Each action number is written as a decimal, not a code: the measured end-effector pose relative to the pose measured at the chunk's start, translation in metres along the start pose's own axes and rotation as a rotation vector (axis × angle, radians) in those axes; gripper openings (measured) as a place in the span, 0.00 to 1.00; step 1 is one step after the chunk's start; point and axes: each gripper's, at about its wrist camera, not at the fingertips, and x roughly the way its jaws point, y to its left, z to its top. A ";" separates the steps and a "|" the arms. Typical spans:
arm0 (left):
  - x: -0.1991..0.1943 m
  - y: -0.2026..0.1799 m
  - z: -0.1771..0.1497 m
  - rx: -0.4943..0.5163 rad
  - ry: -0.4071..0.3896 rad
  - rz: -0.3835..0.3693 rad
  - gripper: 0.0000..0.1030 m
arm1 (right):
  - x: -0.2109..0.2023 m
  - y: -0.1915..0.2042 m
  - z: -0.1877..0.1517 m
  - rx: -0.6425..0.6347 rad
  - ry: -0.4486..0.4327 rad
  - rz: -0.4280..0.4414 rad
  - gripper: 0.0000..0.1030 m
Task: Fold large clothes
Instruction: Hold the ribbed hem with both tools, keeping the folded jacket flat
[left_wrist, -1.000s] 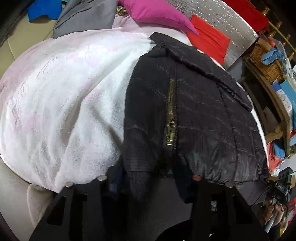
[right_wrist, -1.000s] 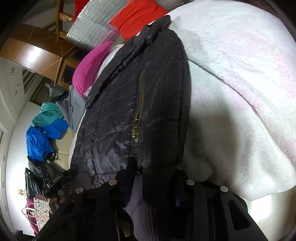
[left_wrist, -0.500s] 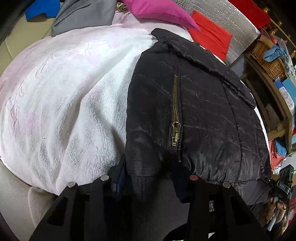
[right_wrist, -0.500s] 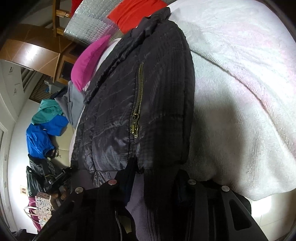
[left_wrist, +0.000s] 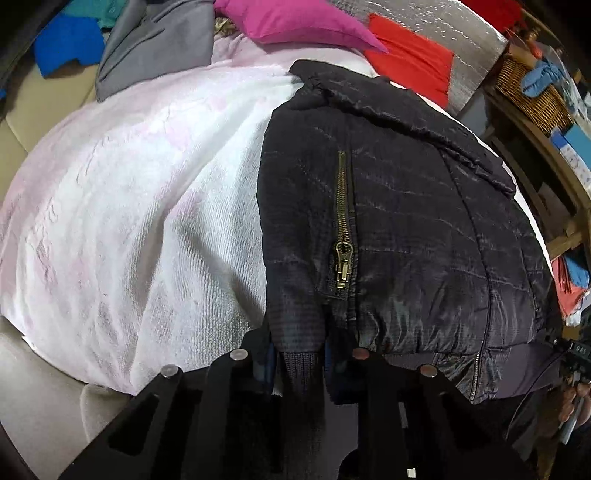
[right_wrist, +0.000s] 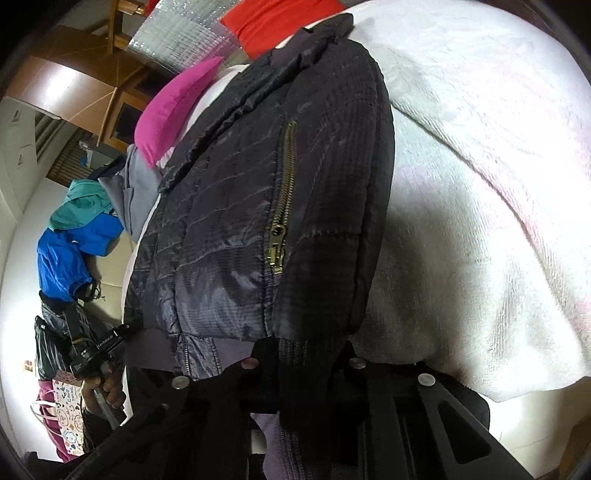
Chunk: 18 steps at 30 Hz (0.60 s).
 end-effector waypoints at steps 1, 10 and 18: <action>-0.002 -0.001 0.000 0.006 -0.005 0.003 0.20 | -0.002 0.001 0.000 -0.003 -0.005 0.004 0.14; -0.031 0.000 -0.008 0.024 -0.056 -0.036 0.19 | -0.023 0.008 -0.004 -0.026 -0.027 0.062 0.13; -0.027 0.005 -0.006 0.024 -0.038 -0.041 0.19 | -0.034 -0.005 -0.008 -0.007 -0.028 0.122 0.13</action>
